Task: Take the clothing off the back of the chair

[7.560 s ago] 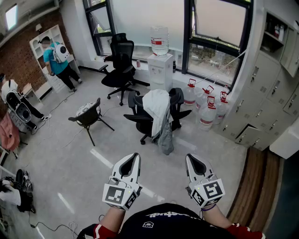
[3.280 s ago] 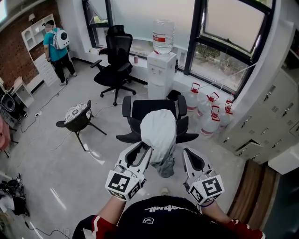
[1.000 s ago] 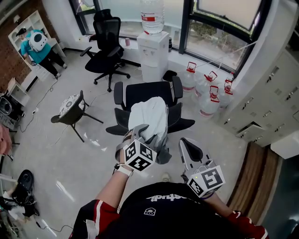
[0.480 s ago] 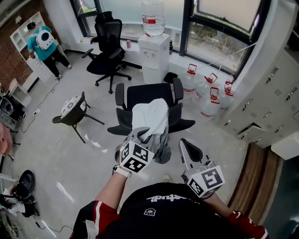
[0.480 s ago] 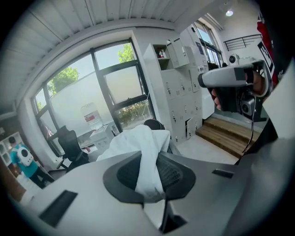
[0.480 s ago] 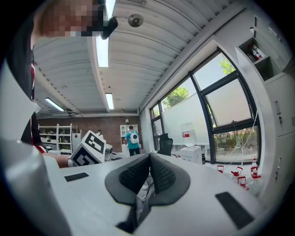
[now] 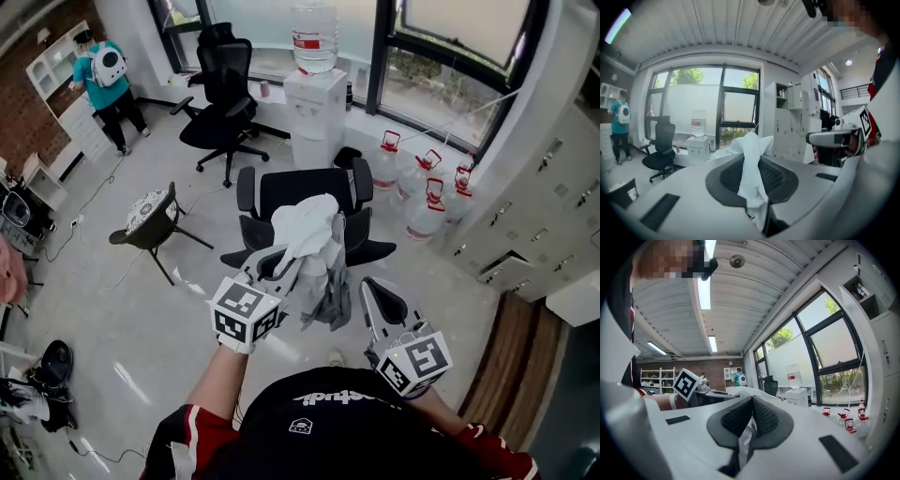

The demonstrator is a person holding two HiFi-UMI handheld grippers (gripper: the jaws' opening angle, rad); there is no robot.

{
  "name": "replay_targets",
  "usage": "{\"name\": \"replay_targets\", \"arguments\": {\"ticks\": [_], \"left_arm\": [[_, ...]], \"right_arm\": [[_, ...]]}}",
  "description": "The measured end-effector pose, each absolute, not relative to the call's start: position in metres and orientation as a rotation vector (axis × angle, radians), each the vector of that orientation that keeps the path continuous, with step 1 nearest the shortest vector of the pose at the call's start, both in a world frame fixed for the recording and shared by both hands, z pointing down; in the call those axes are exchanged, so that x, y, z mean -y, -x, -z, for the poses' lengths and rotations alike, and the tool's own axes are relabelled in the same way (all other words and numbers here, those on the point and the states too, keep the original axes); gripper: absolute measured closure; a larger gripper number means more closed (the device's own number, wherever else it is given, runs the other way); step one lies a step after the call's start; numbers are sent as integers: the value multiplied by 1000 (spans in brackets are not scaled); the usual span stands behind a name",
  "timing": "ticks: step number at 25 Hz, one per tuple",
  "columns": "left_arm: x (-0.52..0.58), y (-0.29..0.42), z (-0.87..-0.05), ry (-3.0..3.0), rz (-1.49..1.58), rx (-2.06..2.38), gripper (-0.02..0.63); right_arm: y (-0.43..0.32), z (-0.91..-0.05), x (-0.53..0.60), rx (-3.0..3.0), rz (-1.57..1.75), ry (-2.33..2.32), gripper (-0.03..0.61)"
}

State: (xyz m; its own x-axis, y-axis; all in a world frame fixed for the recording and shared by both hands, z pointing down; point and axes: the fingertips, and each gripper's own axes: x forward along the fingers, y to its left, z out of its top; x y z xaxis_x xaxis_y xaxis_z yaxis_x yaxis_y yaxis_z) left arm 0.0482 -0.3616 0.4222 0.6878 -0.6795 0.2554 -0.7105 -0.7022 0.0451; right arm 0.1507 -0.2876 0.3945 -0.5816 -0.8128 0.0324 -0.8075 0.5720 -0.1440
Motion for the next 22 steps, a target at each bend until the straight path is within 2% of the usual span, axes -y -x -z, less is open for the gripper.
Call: {"name": "replay_targets", "arguments": {"ticks": [8,13,22], "left_arm": [[343,-9,-374,-2767,-13,1173,552],[334,10,-366,-2749,23,1275,552],[310,88,-354,-2645,96,1499,552]], "right_arm": [[-126,-392,290,-2790,229,1352,575],[-115,-393,298,-2830,234,1266,575],[-51,-392,292,-2937,242,1061,575]]}}
